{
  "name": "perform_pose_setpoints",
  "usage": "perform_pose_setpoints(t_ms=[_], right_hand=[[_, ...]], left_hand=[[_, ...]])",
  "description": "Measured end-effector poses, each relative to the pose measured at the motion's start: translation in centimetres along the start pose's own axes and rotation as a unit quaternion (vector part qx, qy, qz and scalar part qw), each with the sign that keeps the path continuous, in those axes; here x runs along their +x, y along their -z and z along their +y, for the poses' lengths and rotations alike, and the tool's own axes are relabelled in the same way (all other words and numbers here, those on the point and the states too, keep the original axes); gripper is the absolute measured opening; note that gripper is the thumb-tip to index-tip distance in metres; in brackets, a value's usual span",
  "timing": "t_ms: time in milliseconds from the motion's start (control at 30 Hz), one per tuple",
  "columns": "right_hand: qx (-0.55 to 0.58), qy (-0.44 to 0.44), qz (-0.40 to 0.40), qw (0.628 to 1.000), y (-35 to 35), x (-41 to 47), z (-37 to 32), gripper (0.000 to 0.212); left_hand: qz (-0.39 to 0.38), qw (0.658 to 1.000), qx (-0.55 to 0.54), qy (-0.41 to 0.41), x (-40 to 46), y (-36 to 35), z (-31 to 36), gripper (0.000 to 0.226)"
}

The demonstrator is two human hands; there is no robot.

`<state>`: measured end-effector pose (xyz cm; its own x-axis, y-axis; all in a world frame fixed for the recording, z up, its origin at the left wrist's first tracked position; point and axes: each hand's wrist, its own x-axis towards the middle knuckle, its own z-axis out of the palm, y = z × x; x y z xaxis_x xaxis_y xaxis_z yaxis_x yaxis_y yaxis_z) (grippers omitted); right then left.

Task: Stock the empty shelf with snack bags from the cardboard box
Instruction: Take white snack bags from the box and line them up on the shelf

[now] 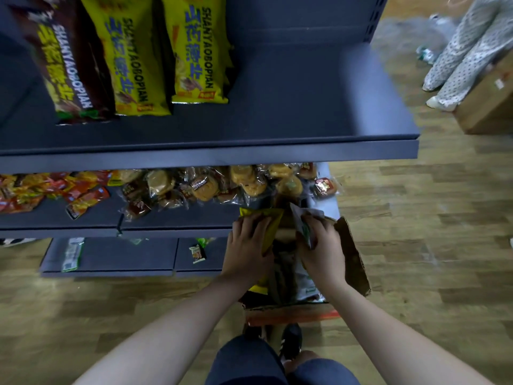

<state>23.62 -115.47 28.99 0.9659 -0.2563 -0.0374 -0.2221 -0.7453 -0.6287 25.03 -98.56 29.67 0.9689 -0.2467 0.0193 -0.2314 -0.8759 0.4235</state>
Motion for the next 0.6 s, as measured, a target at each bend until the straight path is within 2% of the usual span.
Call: perform_pose_setpoints(t_ms=[133, 333, 500, 600], right_hand=[[0.028, 0.078, 0.052, 0.995, 1.1, -0.1, -1.2, 0.048], [0.038, 0.172, 0.085, 0.981, 3.0, -0.3, -3.1, 0.05], [0.053, 0.245, 0.093, 0.964, 4.9, -0.4, -5.2, 0.047], [0.11, 0.252, 0.086, 0.958, 6.1, -0.4, -7.0, 0.042]], left_hand=[[0.042, 0.999, 0.017, -0.014, -0.1, 2.1, 0.0, 0.065], [0.143, 0.985, 0.043, -0.087, -0.8, 5.2, -0.6, 0.062], [0.232, 0.963, 0.051, -0.126, -0.7, 8.2, 0.3, 0.052], [0.265, 0.954, 0.05, -0.132, -0.4, 9.9, 1.3, 0.053]])
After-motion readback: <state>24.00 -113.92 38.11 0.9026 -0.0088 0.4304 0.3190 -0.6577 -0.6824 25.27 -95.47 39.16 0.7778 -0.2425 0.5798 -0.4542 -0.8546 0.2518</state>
